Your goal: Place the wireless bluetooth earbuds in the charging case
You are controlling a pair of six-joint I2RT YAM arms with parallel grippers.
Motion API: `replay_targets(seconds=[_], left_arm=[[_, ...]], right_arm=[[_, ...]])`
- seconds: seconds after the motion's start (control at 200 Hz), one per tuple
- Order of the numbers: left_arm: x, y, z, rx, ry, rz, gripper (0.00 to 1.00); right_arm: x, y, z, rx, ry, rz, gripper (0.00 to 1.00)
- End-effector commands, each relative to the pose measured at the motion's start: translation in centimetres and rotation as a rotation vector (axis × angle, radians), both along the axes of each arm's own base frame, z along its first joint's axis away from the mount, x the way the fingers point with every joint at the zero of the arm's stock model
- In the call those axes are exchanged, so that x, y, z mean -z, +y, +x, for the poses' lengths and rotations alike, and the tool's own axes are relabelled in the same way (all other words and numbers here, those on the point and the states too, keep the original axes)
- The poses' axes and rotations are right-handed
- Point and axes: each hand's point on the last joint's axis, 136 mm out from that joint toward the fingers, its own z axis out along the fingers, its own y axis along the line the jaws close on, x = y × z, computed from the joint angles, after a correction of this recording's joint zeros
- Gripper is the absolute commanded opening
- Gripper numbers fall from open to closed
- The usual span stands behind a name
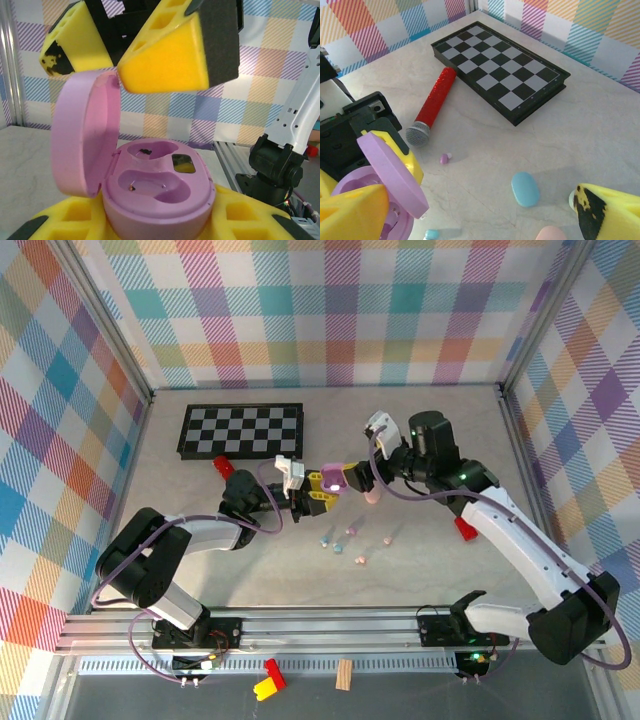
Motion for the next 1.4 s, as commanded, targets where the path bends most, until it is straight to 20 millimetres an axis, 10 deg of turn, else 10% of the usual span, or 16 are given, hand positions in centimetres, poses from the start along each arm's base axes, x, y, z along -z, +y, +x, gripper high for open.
replay_targets(seconds=[0.0,0.19,0.42,0.805,1.395], left_arm=[[-1.1,0.7,-0.3,-0.014,-0.075,-0.028,0.29],[-1.0,2.4,1.4,-0.085,-0.077,-0.026,0.29],[-1.7,3.6,2.3,-0.119,-0.093,-0.034,0.29],[-1.8,4.6,2.4,-0.153,-0.097,-0.036,0.29],[-2.1,4.8,2.3,-0.148,-0.091,-0.039,0.29]], right_arm=[[-3.5,-0.3,-1.9,-0.036,-0.040,0.152,0.95],[-3.0,-5.4,-0.6,0.188,0.181,0.469,0.94],[7.8,-8.2,0.3,0.502,0.676,0.520,0.89],[20.9,-2.6,-5.1,0.598,1.122,0.392,0.83],[26.3,2.8,-4.2,0.558,1.185,0.265,0.78]])
